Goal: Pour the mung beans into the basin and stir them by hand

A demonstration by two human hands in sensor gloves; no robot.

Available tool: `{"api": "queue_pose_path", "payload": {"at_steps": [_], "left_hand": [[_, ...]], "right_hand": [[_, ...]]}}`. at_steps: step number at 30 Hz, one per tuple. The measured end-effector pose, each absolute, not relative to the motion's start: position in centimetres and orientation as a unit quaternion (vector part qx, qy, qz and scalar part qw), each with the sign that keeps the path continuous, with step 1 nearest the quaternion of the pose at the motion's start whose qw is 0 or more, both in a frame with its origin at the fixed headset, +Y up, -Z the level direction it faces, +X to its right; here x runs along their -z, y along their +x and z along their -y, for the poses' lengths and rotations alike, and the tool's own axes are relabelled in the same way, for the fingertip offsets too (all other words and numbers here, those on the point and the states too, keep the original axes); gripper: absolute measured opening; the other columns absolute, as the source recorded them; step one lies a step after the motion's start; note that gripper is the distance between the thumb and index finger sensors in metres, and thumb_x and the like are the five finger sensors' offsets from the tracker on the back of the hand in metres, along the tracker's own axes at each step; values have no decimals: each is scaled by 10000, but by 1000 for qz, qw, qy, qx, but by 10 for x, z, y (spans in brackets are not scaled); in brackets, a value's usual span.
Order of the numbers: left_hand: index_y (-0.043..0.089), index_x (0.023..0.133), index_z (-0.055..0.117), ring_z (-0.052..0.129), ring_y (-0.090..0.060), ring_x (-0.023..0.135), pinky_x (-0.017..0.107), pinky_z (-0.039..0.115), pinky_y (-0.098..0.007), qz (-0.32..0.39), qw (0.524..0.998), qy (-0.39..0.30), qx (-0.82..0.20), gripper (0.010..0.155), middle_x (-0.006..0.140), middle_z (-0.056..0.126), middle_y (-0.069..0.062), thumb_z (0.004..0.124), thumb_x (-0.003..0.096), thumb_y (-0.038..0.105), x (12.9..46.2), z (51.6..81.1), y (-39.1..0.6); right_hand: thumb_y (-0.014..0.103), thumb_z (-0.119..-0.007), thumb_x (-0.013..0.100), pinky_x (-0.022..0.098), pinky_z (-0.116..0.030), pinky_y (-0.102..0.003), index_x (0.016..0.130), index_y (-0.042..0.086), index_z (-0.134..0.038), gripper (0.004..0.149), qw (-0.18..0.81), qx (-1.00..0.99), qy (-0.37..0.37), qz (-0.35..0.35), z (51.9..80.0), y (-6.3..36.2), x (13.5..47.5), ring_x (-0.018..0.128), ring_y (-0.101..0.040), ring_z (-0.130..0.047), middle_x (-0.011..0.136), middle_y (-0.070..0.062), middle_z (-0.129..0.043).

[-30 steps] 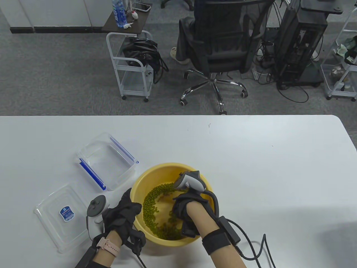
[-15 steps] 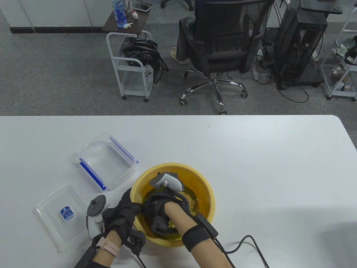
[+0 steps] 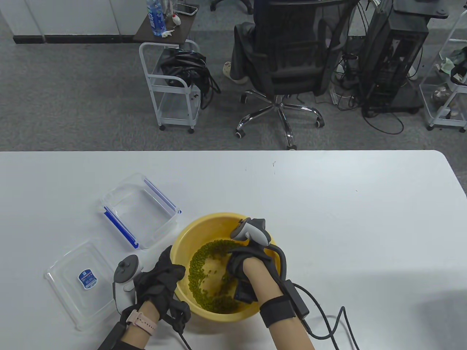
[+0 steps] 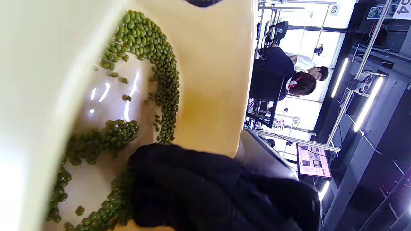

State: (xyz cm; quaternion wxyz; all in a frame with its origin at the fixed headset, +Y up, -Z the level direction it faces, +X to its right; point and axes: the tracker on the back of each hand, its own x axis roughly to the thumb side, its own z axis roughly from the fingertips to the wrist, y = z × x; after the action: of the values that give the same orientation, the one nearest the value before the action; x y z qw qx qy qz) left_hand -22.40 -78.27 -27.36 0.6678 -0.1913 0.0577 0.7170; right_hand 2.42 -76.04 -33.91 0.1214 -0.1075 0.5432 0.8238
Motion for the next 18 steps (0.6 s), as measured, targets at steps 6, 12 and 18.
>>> {"api": "queue_pose_path", "payload": {"at_steps": [6, 12, 18], "left_hand": [[68, 1073, 262, 353, -533, 970, 668, 443, -629, -59, 667, -189, -718, 718, 1072, 285, -271, 650, 470, 40, 273, 783, -224], [69, 1073, 263, 348, -532, 972, 670, 439, -629, -58, 667, -192, -718, 715, 1072, 281, -270, 649, 471, 39, 273, 783, -224], [70, 1073, 262, 347, -532, 972, 669, 440, -629, -57, 668, -192, -717, 714, 1072, 280, -270, 648, 472, 42, 273, 783, -224]], "right_hand": [[409, -658, 382, 601, -510, -509, 844, 159, -566, 533, 96, -806, -41, -583, 763, 0, 314, 797, -398, -456, 900, -99, -364], [439, -634, 387, 642, -482, -455, 859, 243, -523, 523, 160, -753, 39, -637, 771, -43, 304, 831, -317, -434, 923, -30, -342], [431, -627, 411, 760, -268, -328, 882, 381, -378, 535, 241, -768, -39, -592, 773, -62, 340, 908, -126, -182, 956, 206, -110]]}}
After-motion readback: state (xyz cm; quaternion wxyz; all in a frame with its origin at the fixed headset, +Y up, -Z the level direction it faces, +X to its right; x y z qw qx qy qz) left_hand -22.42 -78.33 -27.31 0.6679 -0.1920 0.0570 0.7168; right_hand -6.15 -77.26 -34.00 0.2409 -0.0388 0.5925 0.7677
